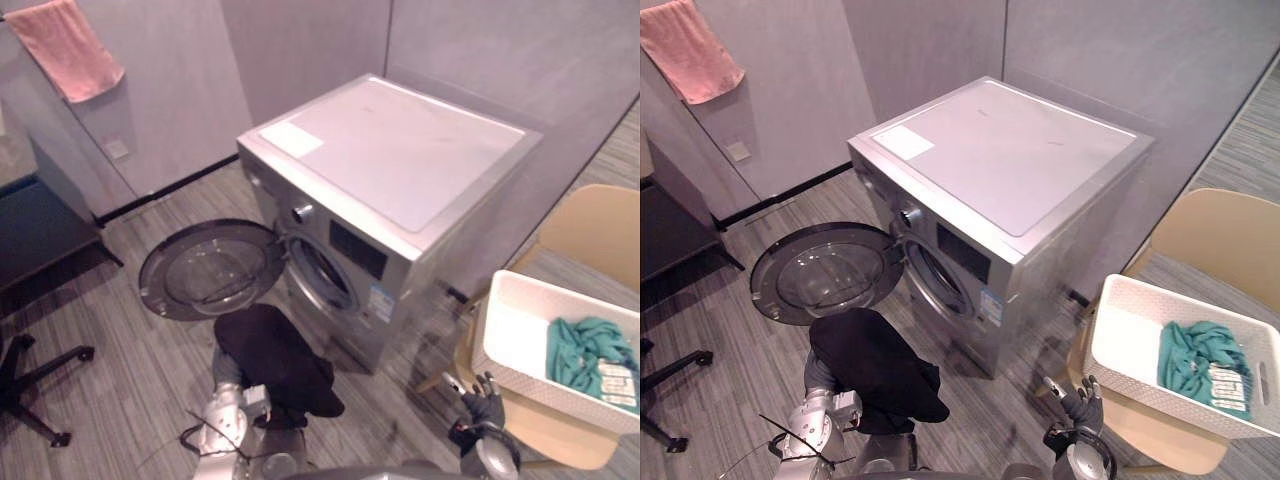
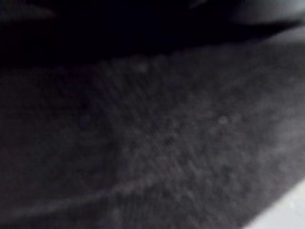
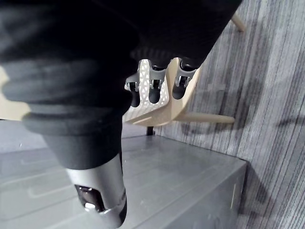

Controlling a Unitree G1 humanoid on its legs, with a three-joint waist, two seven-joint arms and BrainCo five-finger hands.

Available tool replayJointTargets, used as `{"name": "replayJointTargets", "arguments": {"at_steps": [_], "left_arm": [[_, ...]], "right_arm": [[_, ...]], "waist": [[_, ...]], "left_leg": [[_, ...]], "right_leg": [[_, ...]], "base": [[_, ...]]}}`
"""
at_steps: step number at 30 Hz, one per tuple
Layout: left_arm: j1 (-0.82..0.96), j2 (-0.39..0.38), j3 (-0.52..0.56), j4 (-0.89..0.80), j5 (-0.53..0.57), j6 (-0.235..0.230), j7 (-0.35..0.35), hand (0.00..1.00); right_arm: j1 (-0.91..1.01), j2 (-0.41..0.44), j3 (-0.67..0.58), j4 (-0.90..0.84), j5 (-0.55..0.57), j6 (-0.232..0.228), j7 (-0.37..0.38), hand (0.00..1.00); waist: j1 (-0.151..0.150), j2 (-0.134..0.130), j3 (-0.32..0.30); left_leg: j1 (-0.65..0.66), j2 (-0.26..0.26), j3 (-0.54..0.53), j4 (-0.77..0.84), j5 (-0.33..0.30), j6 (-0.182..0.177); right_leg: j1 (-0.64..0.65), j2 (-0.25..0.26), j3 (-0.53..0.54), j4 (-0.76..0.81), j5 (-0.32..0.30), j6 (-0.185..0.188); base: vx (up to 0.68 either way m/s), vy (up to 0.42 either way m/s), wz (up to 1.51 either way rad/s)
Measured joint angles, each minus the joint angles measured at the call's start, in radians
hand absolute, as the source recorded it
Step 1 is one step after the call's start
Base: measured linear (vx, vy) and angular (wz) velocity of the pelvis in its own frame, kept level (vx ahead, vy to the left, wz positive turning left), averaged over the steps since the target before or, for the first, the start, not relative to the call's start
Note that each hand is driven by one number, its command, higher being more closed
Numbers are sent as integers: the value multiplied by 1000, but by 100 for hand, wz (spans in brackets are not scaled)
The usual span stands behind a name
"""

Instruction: Pick up the laundry basket with both hands and put the clothes into the washing machine.

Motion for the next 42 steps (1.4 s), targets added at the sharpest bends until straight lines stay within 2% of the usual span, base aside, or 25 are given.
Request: {"name": "replayJointTargets", "arguments": {"at_steps": [2, 3, 4, 5, 6, 8, 10, 12, 13, 14, 16, 17, 19, 21, 22, 23, 27, 30, 33, 34, 35, 36, 37, 39, 42], "left_arm": [[-1, -2, -22, 0, 0, 0, 3, 100], [-4, -1, -26, 3, 0, -1, 8, 100], [-6, -2, -28, 16, 0, 1, 21, 100], [-9, -1, -24, 17, 0, 0, 34, 100], [-15, -1, -25, 17, 0, 0, 39, 100], [-19, 1, -27, 17, 1, 0, 42, 100], [-20, 7, -32, 17, 2, 0, 42, 100], [-29, 25, -39, 18, 3, 0, 42, 100], [-37, 37, -39, 30, 3, -2, 42, 100], [-45, 45, -37, 45, 4, -3, 42, 100], [-55, 56, -33, 85, 4, -3, 43, 100], [-55, 55, -33, 88, 4, -3, 43, 100], [-55, 54, -34, 111, 4, -3, 41, 100], [-55, 53, -34, 120, 4, -1, 40, 100], [-55, 50, -34, 123, 4, 0, 40, 100], [-55, 40, -36, 127, 4, 0, 38, 100], [-59, 14, -60, 133, 5, 3, 15, 100], [-60, 13, -66, 127, 11, 8, -1, 100], [-60, 5, -69, 105, 14, 11, -6, 100], [-59, 5, -65, 87, 14, 12, -5, 100], [-59, 4, -57, 83, 14, 12, -5, 100], [-58, 10, -43, 80, 14, 13, -5, 100], [-57, 13, -38, 78, 13, 13, -6, 100], [-56, 13, -37, 73, 13, 13, -13, 100], [-55, 13, -31, 70, 9, 12, -23, 100]], "right_arm": [[27, -2, -2, -1, 0, 2, -16, 0], [28, 1, -7, 7, 0, 3, -22, 0], [30, 6, -9, 29, -1, 8, -29, 0], [29, 9, 6, 36, -1, 16, -25, 0], [24, 15, 6, 34, -2, 16, -26, 0], [-15, 8, -4, 33, -2, 15, -28, 0], [-39, 4, -7, 34, -2, 12, -28, 0], [-52, 2, -8, 37, -2, 14, -27, 0], [-55, 1, -8, 46, -3, 14, -26, 0], [-58, 1, -9, 55, -3, 15, -26, 0], [-60, 1, -13, 64, -3, 23, -26, 0], [-60, 1, -15, 64, -3, 23, -26, 0], [-56, 2, -22, 64, -9, 23, -22, 0], [-55, 2, -22, 65, -10, 22, -16, 0], [-52, 3, -24, 66, -10, 20, -16, 0], [-52, 3, -36, 76, -10, 14, -15, 0], [-28, 7, -84, 113, -9, 7, -18, 0], [-18, 8, -86, 109, -7, 5, -18, 0], [-2, 10, -66, 71, 13, -4, -16, 0], [7, 10, -46, 44, 18, -6, -16, 0], [10, 12, -39, 38, 20, -6, -16, 0], [11, 14, -23, 21, 21, -6, -17, 0], [11, 13, -24, 12, 21, -6, -21, 0], [11, 13, -21, 12, 20, -2, -23, 0], [10, 11, -7, 6, 14, 2, -21, 0]], "waist": [[1, 9, -21], [0, 10, -25], [-3, -15, -44], [-7, -46, -63], [-5, -60, -73], [-6, -73, -84], [-4, -69, -98], [-2, -61, -103], [-3, -45, -112], [-7, -35, -114], [-29, -19, -117], [-30, -18, -117], [-55, -13, -124], [-56, -9, -120], [-55, -11, -121], [-58, -7, -125], [-104, 17, -127], [-97, 30, -126], [-81, 40, -89], [-68, 52, -80], [-64, 48, -76], [-50, 45, -73], [-49, 48, -72], [-51, 38, -70], [-53, 0, -69]], "left_leg": [[2, 54, 30, -135, 20, 35], [-8, 57, 56, -126, 65, -27], [-29, 26, 79, -80, 85, -61], [-59, -12, 88, -38, 57, -84], [-74, -24, 90, -17, 44, -75], [-91, -56, 117, 33, 2, -39], [-88, -77, 159, 40, -14, -10], [-63, -95, 203, 15, -26, 15], [-44, -99, 229, -13, -29, 36], [-31, -97, 244, -33, -28, 44], [40, -100, 293, -135, 1, 65], [49, -100, 299, -146, 6, 64], [102, -94, 340, -233, 45, 52], [149, -78, 387, -276, 53, 40], [170, -70, 409, -298, 62, 26], [186, -64, 428, -319, 74, 6], [221, -54, 429, -393, 142, -44], [282, -17, 439, -379, 147, -51], [217, 102, 375, -31, 159, -18], [145, 145, 293, 142, 223, 72], [116, 156, 262, 199, 263, 91], [59, 156, 212, 285, 303, 75], [35, 155, 191, 308, 247, 43], [2, 151, 188, 263, 189, 40], [7, 130, 119, -40, 192, 34]], "right_leg": [[6, -54, -9, -13, -18, 45], [16, -66, -10, -20, -30, 64], [44, -112, 9, -65, -33, 60], [60, -143, 54, -119, 23, 51], [67, -156, 63, -139, 70, 75], [68, -191, 81, -199, 241, 123], [46, -220, 101, -220, 359, 128], [6, -240, 118, -210, 466, 105], [-25, -238, 118, -198, 506, 58], [-37, -230, 119, -173, 494, 48], [-111, -167, 40, -12, 355, -59], [-117, -157, 35, 0, 337, -60], [-143, -69, -30, 42, 231, -36], [-154, -8, -75, 66, 158, 14], [-157, 28, -102, 54, 129, 12], [-138, 40, -141, 6, 116, -15], [-104, 82, -146, -53, 128, -19], [-56, 114, -118, -52, 120, -34], [19, 153, -106, -55, 97, -65], [39, 171, -75, -53, 73, -74], [43, 172, -52, -55, 68, -83], [55, 167, -8, -72, 52, -85], [64, 161, 18, -81, 52, -83], [59, 135, 67, -82, 53, -83], [50, 76, 142, -87, 55, -80]], "base": [[142, 555, 35], [230, 570, 44], [293, 530, 37], [308, 508, 33], [294, 525, 19], [255, 502, -5], [205, 424, -29], [132, 300, -45], [104, 228, -49], [104, 218, -41], [46, 100, -48], [-2, 35, -57], [-27, -46, -51], [-24, -135, -76], [-13, -222, -94], [2, -203, -66], [85, -185, -16], [124, -174, -30], [73, -185, -40], [29, -93, -60], [59, -7, -82], [114, 73, -74], [139, 86, -75], [179, 103, -79], [231, 215, -81]]}}
